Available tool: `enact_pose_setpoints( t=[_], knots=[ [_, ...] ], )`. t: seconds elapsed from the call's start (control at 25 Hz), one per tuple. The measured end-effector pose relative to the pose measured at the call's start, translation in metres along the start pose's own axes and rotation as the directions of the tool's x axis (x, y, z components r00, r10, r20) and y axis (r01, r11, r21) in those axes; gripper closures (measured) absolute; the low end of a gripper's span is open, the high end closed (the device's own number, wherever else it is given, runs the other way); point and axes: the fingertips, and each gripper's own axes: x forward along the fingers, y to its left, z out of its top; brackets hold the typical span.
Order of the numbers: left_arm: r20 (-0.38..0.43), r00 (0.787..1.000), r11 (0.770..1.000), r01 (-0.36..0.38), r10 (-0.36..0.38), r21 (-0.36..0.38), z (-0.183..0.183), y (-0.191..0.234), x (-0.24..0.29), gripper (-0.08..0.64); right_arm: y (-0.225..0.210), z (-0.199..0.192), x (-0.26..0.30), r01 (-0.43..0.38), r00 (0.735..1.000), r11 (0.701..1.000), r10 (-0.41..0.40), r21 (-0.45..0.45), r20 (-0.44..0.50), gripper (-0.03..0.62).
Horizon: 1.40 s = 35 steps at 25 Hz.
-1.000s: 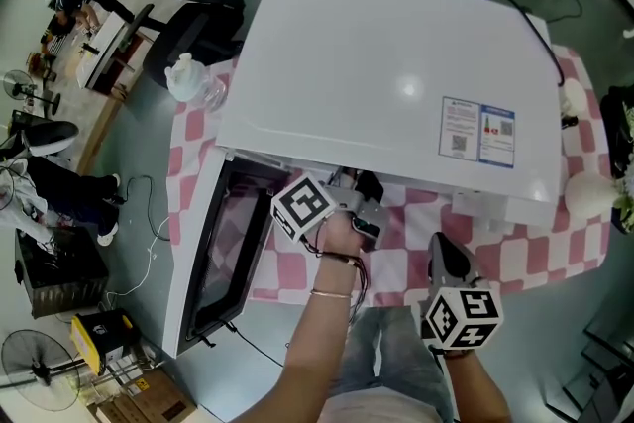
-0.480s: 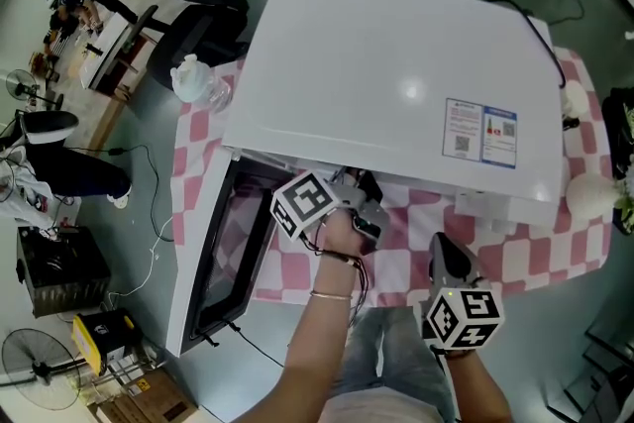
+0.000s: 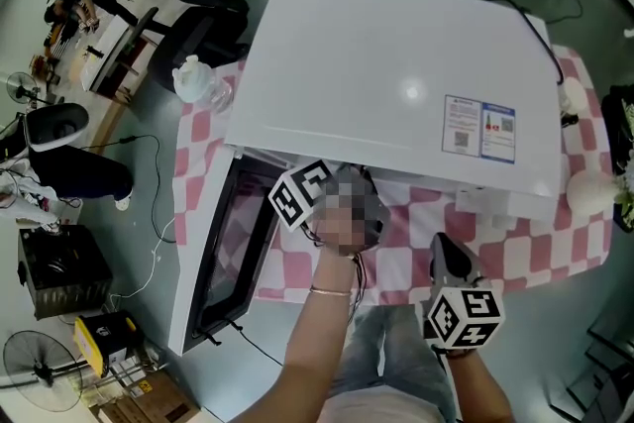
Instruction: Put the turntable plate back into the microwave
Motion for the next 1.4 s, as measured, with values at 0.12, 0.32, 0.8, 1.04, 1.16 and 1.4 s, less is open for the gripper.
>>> enact_pose_setpoints(
  t=[0.12, 0.32, 0.8, 1.04, 1.16, 1.4],
  knots=[
    [-0.013, 1.000, 0.999, -0.015, 0.015, 0.033, -0.001, -0.001, 0.000, 0.449, 0.000, 0.000, -0.001, 0.003, 1.000, 1.000, -0.003, 0.000, 0.001, 0.583],
    [-0.015, 1.000, 0.999, -0.023, 0.024, 0.026, 0.001, 0.000, -0.002, 0.402, 0.000, 0.001, -0.002, 0.005, 1.000, 1.000, -0.005, 0.000, 0.004, 0.583],
    [-0.022, 0.999, 0.998, -0.048, 0.049, 0.047, 0.000, 0.002, -0.009, 0.367, 0.008, -0.006, -0.005, -0.006, 1.000, 1.000, 0.006, -0.006, -0.004, 0.583],
    [-0.073, 0.994, 0.991, -0.077, 0.086, 0.113, -0.006, 0.003, -0.012, 0.342, 0.006, -0.008, -0.009, 0.000, 1.000, 1.000, 0.000, -0.002, -0.006, 0.583],
    [-0.132, 0.982, 0.973, -0.102, 0.131, 0.209, -0.012, 0.001, -0.011, 0.336, 0.007, -0.009, -0.009, -0.003, 1.000, 1.000, 0.003, -0.003, -0.007, 0.583],
    [-0.160, 0.976, 0.966, -0.108, 0.149, 0.236, -0.016, 0.004, -0.016, 0.334, 0.012, -0.014, -0.010, -0.008, 1.000, 1.000, 0.008, 0.000, -0.011, 0.583]
  ],
)
